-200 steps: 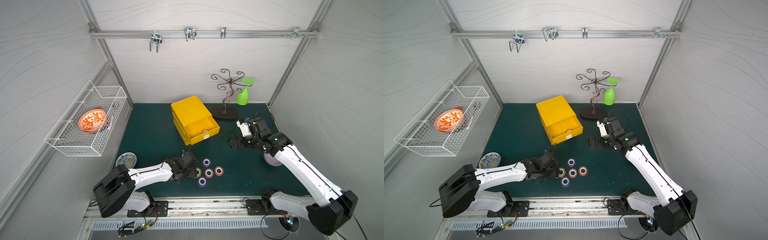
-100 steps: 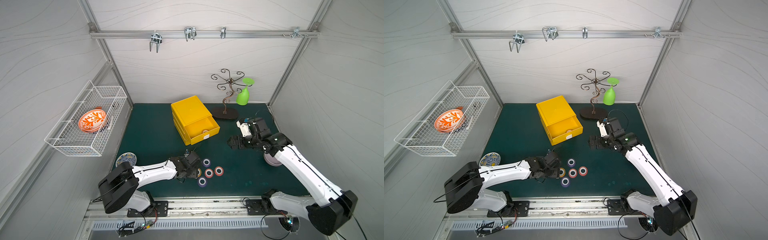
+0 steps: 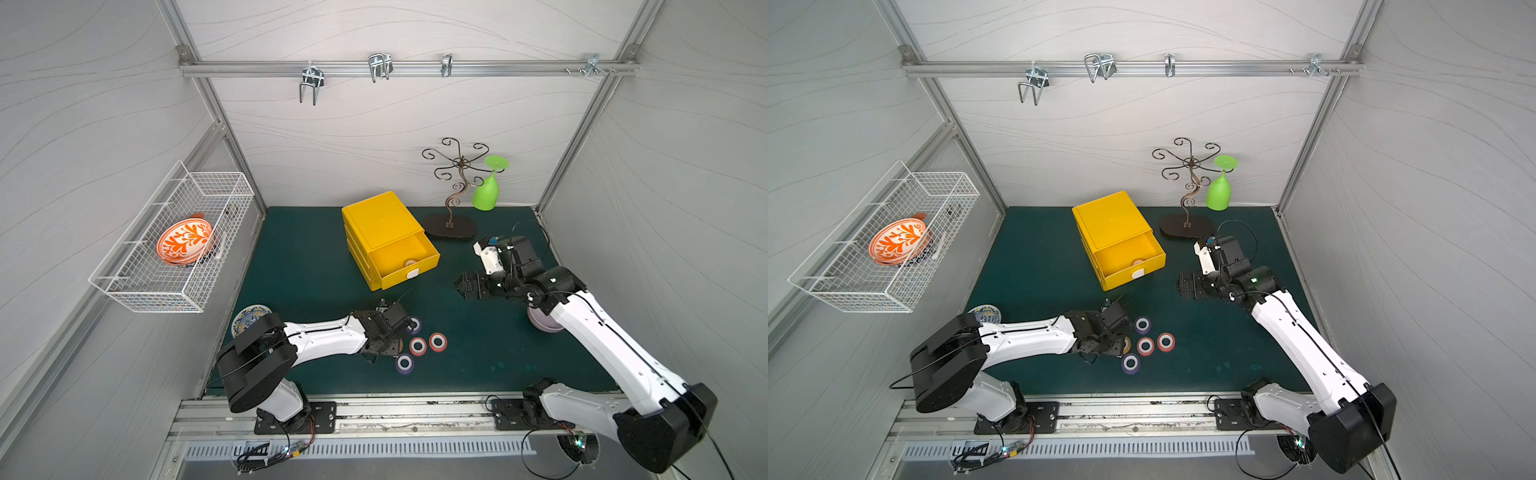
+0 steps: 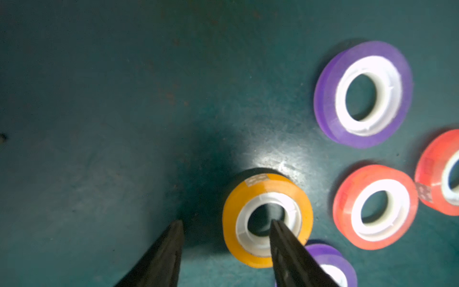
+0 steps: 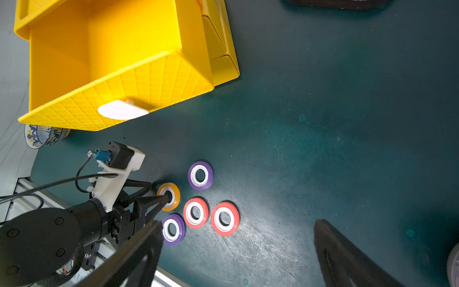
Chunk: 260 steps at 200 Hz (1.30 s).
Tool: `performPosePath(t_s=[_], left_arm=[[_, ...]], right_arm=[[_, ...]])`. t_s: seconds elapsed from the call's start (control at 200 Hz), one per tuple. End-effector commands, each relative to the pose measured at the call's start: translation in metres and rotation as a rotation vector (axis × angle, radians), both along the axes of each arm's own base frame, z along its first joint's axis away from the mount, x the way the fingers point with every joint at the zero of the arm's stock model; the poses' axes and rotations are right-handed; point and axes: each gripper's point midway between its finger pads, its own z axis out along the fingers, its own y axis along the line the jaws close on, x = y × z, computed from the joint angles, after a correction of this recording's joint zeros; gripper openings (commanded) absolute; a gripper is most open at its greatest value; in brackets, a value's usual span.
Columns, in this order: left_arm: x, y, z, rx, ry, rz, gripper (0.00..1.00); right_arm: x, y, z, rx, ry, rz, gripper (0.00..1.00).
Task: Place the transparent tape into the drawer according to color
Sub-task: Pick up the tape at the center of the board.
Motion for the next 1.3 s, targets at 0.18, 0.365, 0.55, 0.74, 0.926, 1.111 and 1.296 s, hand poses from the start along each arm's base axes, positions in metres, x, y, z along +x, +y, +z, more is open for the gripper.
performPosePath(t_s=[0.18, 0.365, 0.55, 0.74, 0.926, 1.111, 1.296], left_arm=[[-0.003, 0.016, 0.001, 0.106, 0.014, -0.016, 0.58], [-0.007, 0.016, -0.002, 0.115, 0.037, -0.033, 0.57], [-0.007, 0.003, -0.007, 0.107, 0.081, -0.061, 0.48], [-0.009, -0.001, -0.01, 0.097, 0.101, -0.066, 0.31], [-0.012, 0.0, -0.012, 0.101, 0.115, -0.065, 0.21], [-0.015, 0.004, -0.01, 0.101, 0.116, -0.06, 0.06], [-0.015, 0.01, -0.001, 0.093, 0.087, -0.044, 0.0]], right_arm=[[-0.002, -0.003, 0.001, -0.003, -0.008, 0.008, 0.99], [-0.003, -0.003, 0.001, -0.002, -0.007, 0.008, 0.99], [-0.002, -0.002, 0.001, 0.0, -0.005, 0.009, 0.99], [-0.002, -0.002, 0.001, -0.003, -0.004, 0.009, 0.99], [-0.004, -0.002, -0.001, -0.004, 0.005, 0.012, 0.99], [-0.004, -0.001, -0.002, 0.002, 0.01, 0.016, 0.99], [-0.005, 0.0, -0.004, 0.01, 0.017, 0.015, 0.99]])
